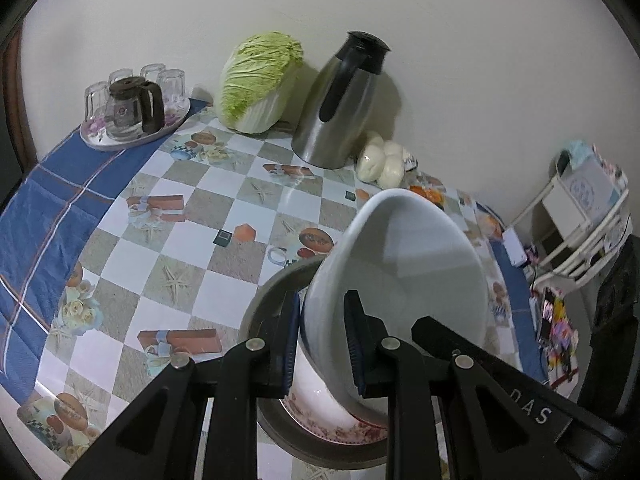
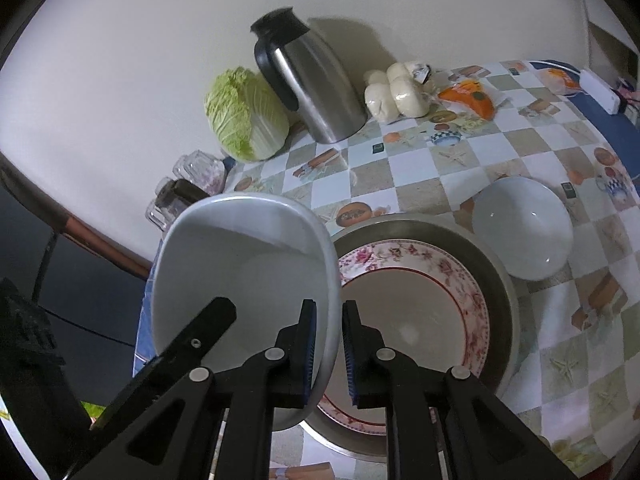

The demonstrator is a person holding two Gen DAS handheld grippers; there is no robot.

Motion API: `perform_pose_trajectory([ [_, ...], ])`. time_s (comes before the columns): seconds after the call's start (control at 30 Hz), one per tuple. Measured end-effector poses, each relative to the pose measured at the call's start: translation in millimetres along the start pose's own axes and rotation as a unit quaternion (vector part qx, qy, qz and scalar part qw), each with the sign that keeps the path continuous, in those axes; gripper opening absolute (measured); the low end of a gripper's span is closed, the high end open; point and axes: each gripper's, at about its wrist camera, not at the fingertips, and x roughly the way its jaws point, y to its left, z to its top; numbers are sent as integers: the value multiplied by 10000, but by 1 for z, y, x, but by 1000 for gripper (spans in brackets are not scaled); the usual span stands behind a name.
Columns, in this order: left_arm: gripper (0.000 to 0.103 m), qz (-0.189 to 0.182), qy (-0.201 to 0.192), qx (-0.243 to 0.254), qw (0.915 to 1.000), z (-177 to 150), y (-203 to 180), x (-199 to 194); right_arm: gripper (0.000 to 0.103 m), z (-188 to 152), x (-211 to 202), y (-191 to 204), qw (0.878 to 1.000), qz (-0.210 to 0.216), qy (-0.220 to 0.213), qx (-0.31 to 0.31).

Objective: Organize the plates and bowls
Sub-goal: 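Lift the square bowl with both tools and carry it over the steel tray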

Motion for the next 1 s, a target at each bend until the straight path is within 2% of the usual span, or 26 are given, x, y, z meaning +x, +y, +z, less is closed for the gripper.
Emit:
perform_pose_trajectory([
  [0.17, 23, 198, -17, 265, 9994, -3, -17, 1, 16, -4, -3, -15, 9997, 198, -134, 73],
  [0.33, 23, 328, 18, 440, 9985, -5, -31, 5, 16, -3, -3, -31, 9992, 318, -39, 219],
  [0.67, 23, 550, 59, 1016, 9933, -18, -73, 13, 17, -4, -17, -64, 9986, 354, -38, 403],
  [1.0, 23, 523, 206, 1159, 9917, -26, -88, 23, 17, -3, -22, -87, 9973, 375, -9, 632],
])
